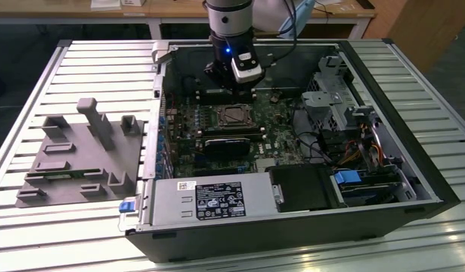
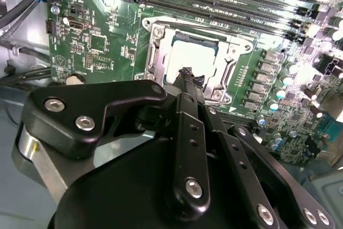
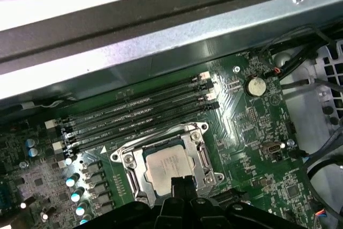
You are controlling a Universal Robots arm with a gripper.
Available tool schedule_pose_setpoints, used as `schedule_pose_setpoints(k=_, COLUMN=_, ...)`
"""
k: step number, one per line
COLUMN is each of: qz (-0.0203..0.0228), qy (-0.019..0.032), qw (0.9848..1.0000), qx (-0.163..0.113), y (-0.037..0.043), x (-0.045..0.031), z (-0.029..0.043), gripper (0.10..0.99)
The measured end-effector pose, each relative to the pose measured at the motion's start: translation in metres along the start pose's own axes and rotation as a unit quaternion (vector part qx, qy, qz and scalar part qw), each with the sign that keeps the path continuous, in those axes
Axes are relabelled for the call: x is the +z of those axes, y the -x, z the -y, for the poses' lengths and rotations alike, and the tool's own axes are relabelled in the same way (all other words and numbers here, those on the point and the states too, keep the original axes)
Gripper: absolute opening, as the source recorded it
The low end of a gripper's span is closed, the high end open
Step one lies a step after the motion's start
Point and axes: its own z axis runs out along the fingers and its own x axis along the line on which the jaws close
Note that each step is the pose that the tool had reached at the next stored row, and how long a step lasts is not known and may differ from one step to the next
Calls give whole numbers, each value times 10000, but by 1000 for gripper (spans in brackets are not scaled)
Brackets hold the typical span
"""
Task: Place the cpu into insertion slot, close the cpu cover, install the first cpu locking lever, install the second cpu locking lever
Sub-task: 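Install the first cpu locking lever, then install the second cpu locking lever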
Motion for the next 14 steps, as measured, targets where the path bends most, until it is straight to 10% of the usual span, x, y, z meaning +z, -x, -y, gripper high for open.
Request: schedule_pose_setpoints(k=14, qz=-1, qy=4, qw=10000, qx=1, y=1, x=-1, z=1, gripper=102)
